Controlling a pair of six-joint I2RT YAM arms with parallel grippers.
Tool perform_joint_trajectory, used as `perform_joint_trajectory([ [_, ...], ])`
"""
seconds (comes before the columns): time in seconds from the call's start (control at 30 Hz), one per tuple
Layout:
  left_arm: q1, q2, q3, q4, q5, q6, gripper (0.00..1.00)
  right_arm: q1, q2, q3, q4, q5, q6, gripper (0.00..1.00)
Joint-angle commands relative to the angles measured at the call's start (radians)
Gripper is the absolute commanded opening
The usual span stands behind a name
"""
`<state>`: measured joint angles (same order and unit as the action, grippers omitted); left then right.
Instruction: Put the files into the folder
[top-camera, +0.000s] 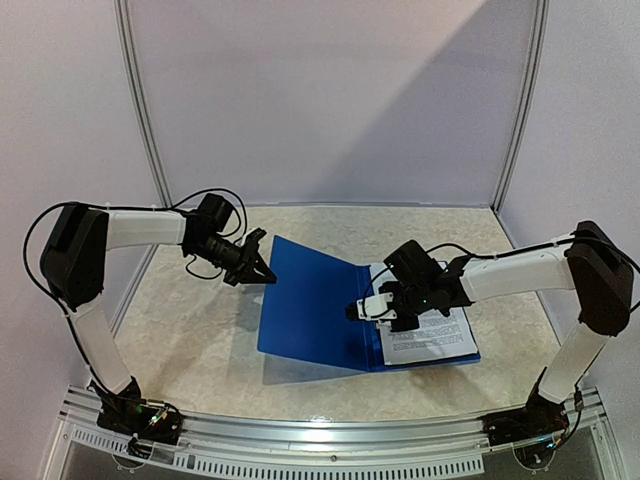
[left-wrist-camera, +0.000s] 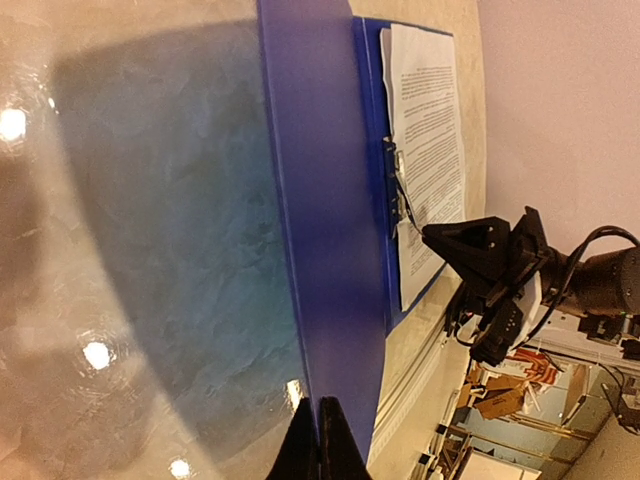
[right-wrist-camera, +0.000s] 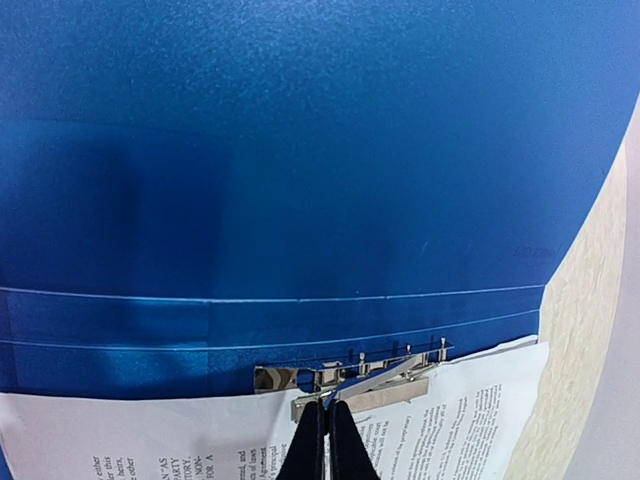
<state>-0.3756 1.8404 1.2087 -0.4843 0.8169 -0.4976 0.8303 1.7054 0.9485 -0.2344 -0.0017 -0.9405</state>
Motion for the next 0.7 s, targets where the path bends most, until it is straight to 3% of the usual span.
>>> perform_joint_trajectory([
  [0.0, 0.021, -0.012, 0.013, -0.009, -0.001, 0.019, 0.0, 0.018, 0.071, -0.053, -0.142, -0.004, 0.001, 0.0],
  [0.67, 0.021, -0.006, 0.011, 0.001, 0.007, 0.01, 0.0, 0.026, 0.121, -0.085, -0.155, 0.064, 0.049, 0.0],
])
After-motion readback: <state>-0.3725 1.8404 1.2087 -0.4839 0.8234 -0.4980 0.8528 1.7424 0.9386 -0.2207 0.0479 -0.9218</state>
